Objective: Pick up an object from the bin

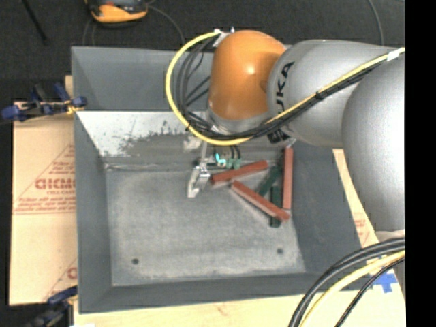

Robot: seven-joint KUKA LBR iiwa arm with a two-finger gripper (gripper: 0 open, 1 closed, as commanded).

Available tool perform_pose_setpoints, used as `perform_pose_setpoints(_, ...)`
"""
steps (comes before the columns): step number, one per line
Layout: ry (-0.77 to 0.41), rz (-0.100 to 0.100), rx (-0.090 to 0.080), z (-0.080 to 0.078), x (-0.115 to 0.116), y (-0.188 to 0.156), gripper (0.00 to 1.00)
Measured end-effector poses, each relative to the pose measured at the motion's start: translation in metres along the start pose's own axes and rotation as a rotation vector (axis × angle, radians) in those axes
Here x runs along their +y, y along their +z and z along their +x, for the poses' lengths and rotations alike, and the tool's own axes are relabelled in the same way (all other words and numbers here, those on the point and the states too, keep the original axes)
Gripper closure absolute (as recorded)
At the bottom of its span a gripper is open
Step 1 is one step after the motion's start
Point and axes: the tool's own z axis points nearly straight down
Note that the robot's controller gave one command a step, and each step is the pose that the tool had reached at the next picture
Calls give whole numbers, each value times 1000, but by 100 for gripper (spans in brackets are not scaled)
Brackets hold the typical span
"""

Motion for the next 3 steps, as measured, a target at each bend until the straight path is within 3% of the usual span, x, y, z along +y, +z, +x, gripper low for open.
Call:
perform_pose_setpoints(1,2,-1,-8,-2,0,-5,0)
perform_pose_setpoints(3,145,-14,-17,-17,-87,87,0)
